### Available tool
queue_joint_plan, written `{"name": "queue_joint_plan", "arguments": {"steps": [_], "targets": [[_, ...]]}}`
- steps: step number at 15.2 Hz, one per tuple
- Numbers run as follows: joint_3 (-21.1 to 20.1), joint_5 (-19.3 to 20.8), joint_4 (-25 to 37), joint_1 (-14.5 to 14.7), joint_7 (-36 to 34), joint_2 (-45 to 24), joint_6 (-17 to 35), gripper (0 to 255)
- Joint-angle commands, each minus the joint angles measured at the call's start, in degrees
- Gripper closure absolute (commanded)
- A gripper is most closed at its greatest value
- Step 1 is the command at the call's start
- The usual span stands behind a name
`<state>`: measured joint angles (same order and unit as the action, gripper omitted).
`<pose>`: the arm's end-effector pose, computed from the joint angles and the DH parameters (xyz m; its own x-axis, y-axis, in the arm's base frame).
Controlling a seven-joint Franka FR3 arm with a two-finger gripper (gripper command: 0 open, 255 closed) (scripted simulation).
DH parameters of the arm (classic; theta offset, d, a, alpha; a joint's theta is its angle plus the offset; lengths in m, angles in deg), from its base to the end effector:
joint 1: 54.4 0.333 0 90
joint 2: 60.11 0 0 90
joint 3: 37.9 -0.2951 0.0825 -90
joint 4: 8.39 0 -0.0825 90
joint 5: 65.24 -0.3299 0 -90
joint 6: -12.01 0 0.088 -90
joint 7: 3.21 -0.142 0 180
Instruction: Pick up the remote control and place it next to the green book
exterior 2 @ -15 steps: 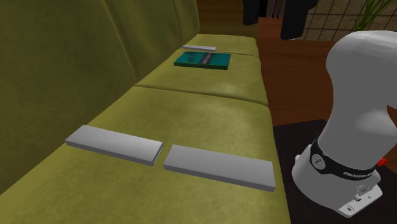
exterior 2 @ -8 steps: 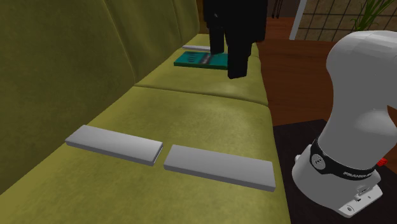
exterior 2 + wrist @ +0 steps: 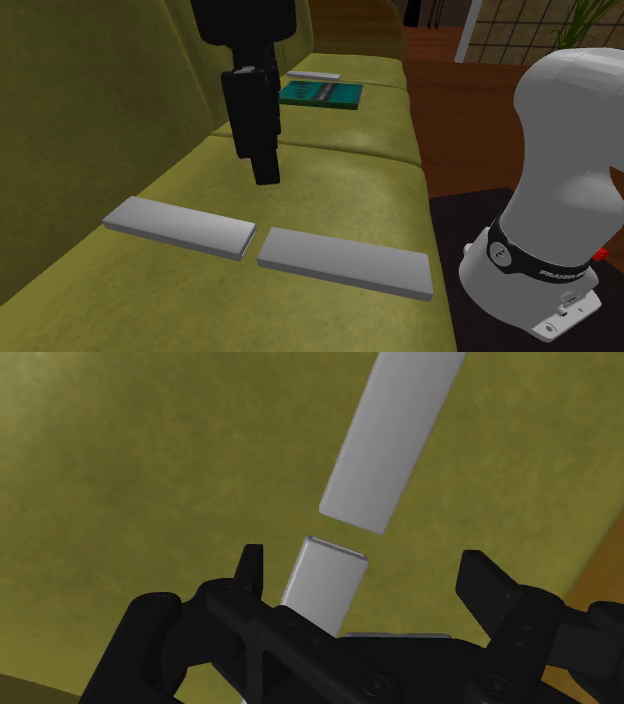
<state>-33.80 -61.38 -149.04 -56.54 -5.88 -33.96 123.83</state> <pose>0.3570 -0.0461 0.4261 0.9915 -0.1212 -0.0463 -0.1198 -0.9923 0.0320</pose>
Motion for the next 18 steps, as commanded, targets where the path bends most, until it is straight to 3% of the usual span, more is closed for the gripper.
{"name": "queue_joint_plan", "arguments": {"steps": [1,12,18], "targets": [[0.3,0.1,1.4,-0.3,-0.7,-4.3,3.9,0],[1.9,-0.7,12.6,-1.9,-4.0,-26.8,20.0,0],[2.0,-1.0,11.1,-2.0,-3.8,-29.8,24.4,0]]}}
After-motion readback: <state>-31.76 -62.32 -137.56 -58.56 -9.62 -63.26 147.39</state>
